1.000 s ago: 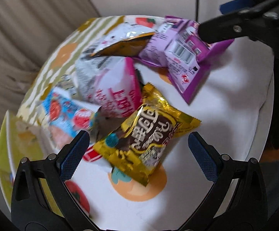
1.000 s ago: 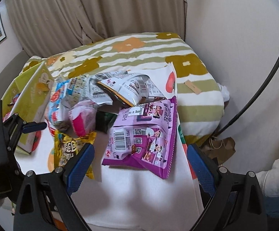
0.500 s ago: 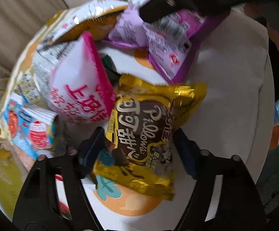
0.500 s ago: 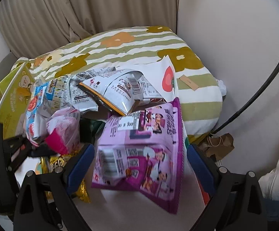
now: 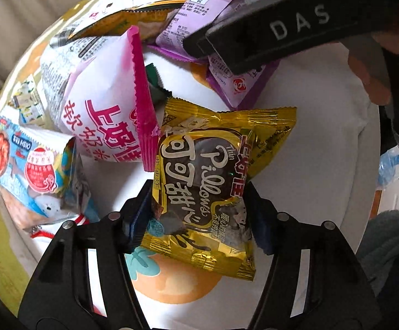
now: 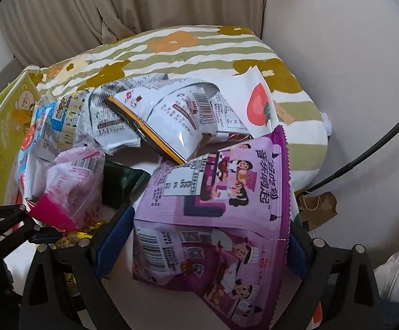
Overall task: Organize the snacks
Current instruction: 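Grasp the gold Pillows pack with the left tool while the right tool reaches the purple bag, then carry the Pillows pack and purple bag into the box and open both tools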
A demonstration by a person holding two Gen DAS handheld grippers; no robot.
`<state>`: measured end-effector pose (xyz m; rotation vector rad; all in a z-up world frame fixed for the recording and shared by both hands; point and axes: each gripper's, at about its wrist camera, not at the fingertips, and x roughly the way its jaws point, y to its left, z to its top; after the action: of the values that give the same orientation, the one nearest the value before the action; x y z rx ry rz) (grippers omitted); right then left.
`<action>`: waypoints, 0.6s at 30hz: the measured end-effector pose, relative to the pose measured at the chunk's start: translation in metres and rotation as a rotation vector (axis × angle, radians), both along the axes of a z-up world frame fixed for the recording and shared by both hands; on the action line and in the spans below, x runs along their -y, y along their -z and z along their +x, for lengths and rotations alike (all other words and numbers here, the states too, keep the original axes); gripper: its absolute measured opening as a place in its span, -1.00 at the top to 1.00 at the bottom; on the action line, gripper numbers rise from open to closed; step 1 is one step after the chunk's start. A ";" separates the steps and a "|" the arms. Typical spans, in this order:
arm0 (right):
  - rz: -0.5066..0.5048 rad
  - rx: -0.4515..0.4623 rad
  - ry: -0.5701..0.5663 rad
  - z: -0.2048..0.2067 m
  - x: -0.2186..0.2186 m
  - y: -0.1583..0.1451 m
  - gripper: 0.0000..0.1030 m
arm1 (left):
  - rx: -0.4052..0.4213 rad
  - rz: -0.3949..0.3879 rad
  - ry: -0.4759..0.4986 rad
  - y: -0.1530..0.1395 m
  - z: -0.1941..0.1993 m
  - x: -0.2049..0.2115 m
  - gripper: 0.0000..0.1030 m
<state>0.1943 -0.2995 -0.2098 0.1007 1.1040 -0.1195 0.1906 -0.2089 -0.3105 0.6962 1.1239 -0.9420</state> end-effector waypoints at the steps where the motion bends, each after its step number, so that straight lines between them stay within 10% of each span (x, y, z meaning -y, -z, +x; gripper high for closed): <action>1: 0.004 -0.006 -0.006 0.000 -0.001 0.002 -0.86 | -0.002 -0.003 -0.003 0.000 0.001 -0.001 -0.15; 18: 0.029 0.007 -0.008 -0.030 0.005 -0.012 -0.41 | 0.015 -0.007 -0.086 -0.022 -0.023 -0.009 -0.04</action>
<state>0.1639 -0.3043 -0.1982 0.1225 1.0988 -0.0961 0.1676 -0.1996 -0.2886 0.6432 1.1283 -0.8656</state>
